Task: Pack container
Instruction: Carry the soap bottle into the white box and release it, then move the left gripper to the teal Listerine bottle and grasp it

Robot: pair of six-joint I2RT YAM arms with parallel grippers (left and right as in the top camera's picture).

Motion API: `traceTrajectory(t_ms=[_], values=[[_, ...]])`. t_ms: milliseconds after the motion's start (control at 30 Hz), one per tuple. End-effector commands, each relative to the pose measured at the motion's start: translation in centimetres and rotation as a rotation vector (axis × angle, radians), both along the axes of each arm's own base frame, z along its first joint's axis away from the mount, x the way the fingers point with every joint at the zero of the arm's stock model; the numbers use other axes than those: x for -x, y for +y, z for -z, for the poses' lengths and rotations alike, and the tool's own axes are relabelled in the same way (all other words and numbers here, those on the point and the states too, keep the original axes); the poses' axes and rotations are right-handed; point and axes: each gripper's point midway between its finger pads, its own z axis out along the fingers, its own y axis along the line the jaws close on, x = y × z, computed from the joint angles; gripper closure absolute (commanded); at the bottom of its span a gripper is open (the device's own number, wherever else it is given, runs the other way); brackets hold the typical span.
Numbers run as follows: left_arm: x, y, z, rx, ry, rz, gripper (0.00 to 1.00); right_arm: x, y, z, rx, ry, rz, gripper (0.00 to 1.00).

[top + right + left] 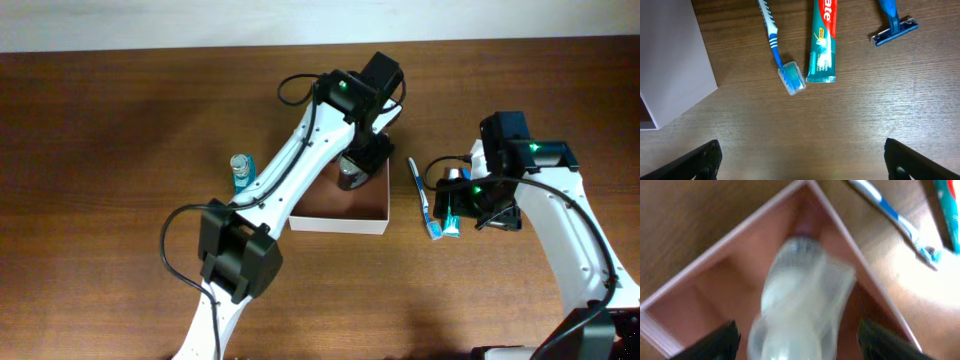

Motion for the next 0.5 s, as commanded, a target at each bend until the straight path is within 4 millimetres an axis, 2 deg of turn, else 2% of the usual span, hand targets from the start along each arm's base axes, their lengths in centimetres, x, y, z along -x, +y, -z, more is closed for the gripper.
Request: traceTrajectory(t_ms=[0,33,133,267,300,367,400,433,467], values=[[0.5,2.1,-7.8,0.059,-0.095,-0.02,0.23,-0.4,-0.4,-0.2,0.012,-0.008,0.006,0.01],[0.7,3.4,-9.0,0.041,-0.108,-0.055,0.22,-0.3,-0.4,-0.2,0.012,-0.006,0.006,0.01],[0.6,10.7,-12.6,-0.077,-0.169,-0.255,0.2,-0.3,-0.4,-0.2,0.012,-0.005,0.006,0.01],[0.3,16.1,-15.6,0.067,-0.145,-0.403,0.19,-0.3,-0.4,-0.2,0.012,-0.005,0.006,0.01],[0.9,19.0,-16.2,0.084,-0.13,-0.468,0.18,-0.3,-0.4,-0.2,0.012,-0.006,0.006,0.01],[1.8,22.0,-15.9,0.061,-0.107,-0.536,0.16,-0.3,-0.4,-0.2,0.012,-0.006,0.006,0.01],[2.7,24.2,-14.9,0.04,-0.064,-0.588,0.15,-0.3,-0.4,-0.2,0.012,-0.006,0.006,0.01],[3.1,25.0,-14.2,0.033,-0.037,-0.606,0.15,-0.3,-0.4,-0.2,0.012,-0.005,0.006,0.01],[3.8,26.1,-12.7,0.017,0.02,-0.625,0.15,-0.3,-0.4,-0.2,0.012,-0.006,0.007,0.01]])
